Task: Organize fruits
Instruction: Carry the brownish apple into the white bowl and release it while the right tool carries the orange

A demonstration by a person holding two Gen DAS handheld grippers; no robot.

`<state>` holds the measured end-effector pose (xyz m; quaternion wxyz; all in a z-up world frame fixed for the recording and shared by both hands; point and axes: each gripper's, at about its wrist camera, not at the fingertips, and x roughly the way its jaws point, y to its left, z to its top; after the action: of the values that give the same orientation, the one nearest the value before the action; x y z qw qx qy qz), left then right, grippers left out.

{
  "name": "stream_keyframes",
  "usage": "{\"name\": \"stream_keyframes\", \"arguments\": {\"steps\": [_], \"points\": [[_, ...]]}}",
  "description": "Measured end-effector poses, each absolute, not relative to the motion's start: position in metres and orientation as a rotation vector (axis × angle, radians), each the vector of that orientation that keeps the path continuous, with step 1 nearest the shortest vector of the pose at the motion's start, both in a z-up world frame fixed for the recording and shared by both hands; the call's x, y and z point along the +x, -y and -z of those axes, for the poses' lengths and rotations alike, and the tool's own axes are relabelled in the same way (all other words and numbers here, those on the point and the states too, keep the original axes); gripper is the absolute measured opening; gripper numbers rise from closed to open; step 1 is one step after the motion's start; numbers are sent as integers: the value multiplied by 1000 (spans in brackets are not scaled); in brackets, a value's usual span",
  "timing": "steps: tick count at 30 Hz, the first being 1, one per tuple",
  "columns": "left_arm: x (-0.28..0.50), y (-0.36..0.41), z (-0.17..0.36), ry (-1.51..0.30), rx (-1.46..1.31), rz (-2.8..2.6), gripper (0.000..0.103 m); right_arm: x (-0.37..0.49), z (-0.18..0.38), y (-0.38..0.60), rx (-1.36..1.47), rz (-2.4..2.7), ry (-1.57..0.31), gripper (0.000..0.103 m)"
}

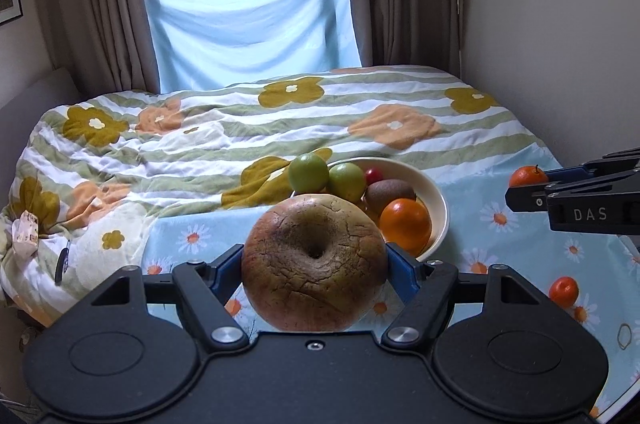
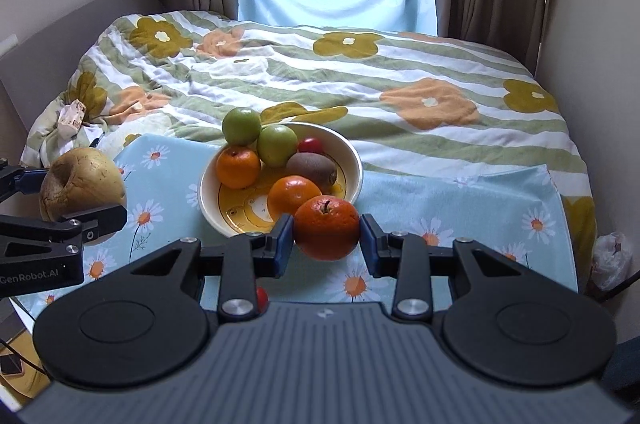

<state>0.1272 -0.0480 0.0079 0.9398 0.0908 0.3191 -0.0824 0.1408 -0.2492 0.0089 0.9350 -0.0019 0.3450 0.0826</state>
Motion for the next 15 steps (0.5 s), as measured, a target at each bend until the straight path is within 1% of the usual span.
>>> {"name": "stream_keyframes", "arguments": {"steps": [7,15], "points": [[163,61,-5,-659,183,231,77,168,-17,251,13,-143,-694,51],[207,70,14,-722,194,295,77,205,-12,247,21,-123,-722,51]]}}
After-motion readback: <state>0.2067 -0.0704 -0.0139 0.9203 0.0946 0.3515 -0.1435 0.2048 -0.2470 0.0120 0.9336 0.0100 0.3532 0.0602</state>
